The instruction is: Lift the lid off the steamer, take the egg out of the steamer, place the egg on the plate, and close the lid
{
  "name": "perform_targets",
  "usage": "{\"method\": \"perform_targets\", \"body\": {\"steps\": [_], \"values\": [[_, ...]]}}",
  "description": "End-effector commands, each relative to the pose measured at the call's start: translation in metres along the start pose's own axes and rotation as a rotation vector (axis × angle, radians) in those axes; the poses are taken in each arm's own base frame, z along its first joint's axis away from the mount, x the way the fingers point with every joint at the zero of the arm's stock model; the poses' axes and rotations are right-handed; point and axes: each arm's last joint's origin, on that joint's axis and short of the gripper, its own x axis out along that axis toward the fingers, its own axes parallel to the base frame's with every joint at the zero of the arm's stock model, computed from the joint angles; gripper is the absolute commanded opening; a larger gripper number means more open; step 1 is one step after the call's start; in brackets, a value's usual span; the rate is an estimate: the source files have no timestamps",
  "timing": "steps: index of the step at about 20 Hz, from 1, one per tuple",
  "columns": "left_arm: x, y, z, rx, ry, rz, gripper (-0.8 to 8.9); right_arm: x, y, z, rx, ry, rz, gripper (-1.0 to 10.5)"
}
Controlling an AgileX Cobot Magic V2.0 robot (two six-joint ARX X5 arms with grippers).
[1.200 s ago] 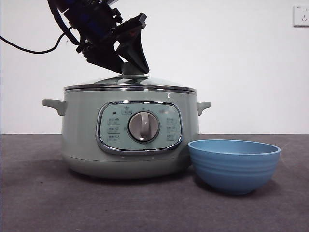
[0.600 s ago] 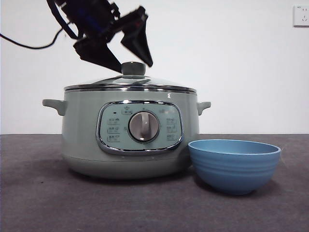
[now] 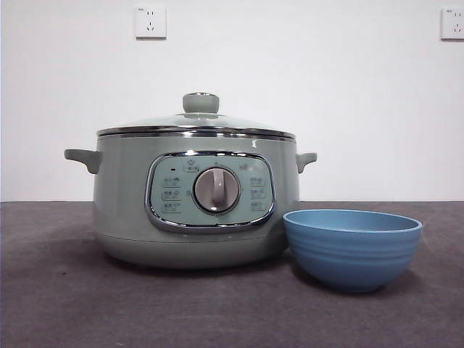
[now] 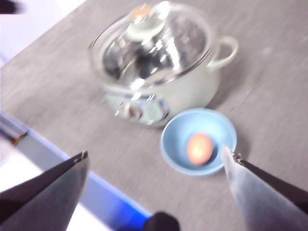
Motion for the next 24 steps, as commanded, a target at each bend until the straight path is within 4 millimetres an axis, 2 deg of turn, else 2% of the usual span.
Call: {"method": "perform_targets", "body": {"steps": [1,3,4,5,24], "values": [[-0.025,-0.006,-0.013,-0.027,0.009,-0.009,2.56,0.001,0.001,-0.003,0.006,0.032,0.037,3.7],[-0.041,-0.01,-0.025,-0.031,0.027,-0.008,0.5,0.001,0.001,-0.006,0.014,0.062,0.04,1.9],[-0.046,-0.011,-0.029,-0.034,0.037,-0.006,-0.18,0.0,0.0,-0.007,0.016,0.078,0.038,1.0],[-0.05,-0.011,-0.032,-0.036,0.048,-0.005,-0.08,0.0,0.0,-0.009,0.019,0.095,0.04,0.0],[-0.052,-0.012,-0.036,-0.041,0.066,0.002,-0.03,0.0,0.0,-0.011,0.022,0.122,0.045,0.0]]}}
